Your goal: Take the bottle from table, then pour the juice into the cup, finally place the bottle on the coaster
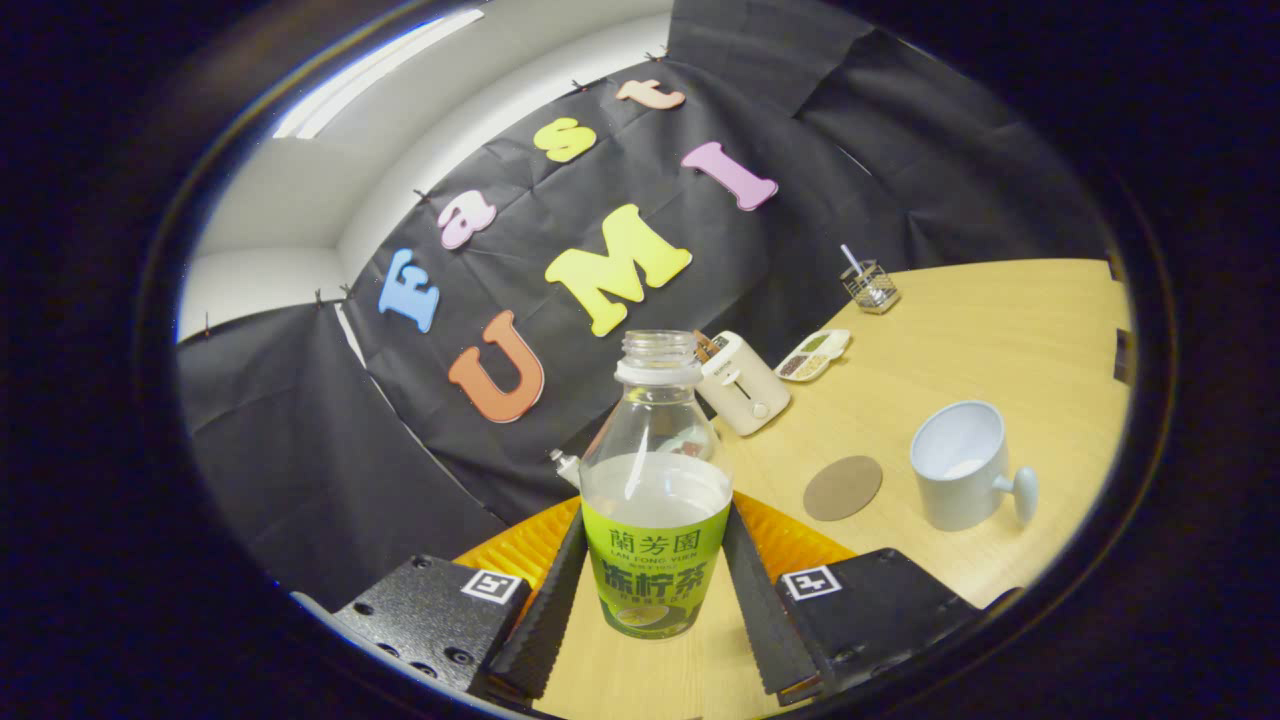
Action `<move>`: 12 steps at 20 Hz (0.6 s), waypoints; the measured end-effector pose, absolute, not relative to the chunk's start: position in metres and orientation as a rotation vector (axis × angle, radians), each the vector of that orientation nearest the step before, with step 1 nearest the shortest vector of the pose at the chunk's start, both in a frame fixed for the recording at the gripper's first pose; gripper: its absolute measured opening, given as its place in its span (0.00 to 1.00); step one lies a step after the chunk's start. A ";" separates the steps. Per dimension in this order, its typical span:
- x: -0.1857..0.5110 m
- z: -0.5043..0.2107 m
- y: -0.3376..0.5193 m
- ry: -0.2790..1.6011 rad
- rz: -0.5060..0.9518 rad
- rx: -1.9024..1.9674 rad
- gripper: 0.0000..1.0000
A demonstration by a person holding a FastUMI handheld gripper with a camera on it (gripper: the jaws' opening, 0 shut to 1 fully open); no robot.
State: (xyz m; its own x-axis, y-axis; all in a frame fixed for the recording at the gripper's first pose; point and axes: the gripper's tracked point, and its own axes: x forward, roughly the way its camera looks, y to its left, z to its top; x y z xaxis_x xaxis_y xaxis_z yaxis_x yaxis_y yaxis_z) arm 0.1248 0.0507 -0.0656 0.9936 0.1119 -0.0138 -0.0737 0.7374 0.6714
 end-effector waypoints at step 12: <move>0.128 -0.061 0.033 0.013 0.231 1.158 0.79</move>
